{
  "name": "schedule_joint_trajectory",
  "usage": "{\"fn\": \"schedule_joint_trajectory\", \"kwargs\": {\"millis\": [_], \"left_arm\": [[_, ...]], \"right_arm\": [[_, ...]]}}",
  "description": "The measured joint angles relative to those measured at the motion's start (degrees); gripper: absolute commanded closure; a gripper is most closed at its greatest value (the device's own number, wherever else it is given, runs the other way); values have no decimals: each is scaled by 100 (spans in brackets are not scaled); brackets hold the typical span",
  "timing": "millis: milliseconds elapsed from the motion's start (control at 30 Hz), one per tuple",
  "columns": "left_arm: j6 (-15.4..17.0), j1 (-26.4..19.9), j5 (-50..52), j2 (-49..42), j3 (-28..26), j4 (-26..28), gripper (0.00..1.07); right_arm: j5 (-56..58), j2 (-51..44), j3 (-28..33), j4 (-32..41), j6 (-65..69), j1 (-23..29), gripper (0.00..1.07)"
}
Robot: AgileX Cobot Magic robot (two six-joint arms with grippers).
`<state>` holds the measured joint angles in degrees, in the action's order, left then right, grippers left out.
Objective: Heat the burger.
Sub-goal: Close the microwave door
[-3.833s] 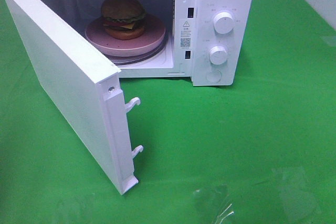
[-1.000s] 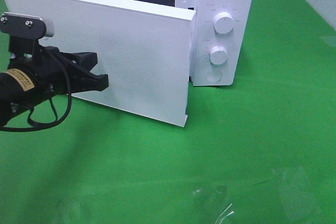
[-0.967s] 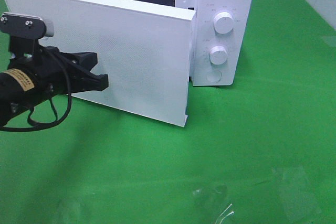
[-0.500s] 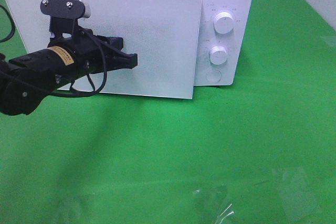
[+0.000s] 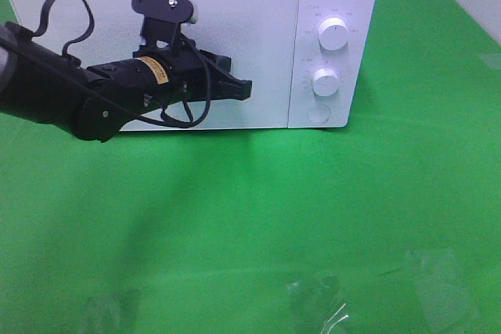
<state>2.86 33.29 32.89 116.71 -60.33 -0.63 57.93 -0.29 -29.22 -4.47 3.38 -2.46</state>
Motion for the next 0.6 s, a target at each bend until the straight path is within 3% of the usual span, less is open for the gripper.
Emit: {"fn": "schedule_joint_trajectory", "kwargs": {"millis": [233,500,567,600], "left_arm": [[-17,69,-401,80,-246,-138,106],[-17,103,-1352,-487,-246,298,104],[-17,115,-1581,-676,-183,338,99],[-6,160,-1937,-877,-115,361,84]], "right_arm": [[0,0,0,0,0,0,33],[0,0,0,0,0,0,33],[0,0,0,0,0,0,33],[0,0,0,0,0,0,33]]}}
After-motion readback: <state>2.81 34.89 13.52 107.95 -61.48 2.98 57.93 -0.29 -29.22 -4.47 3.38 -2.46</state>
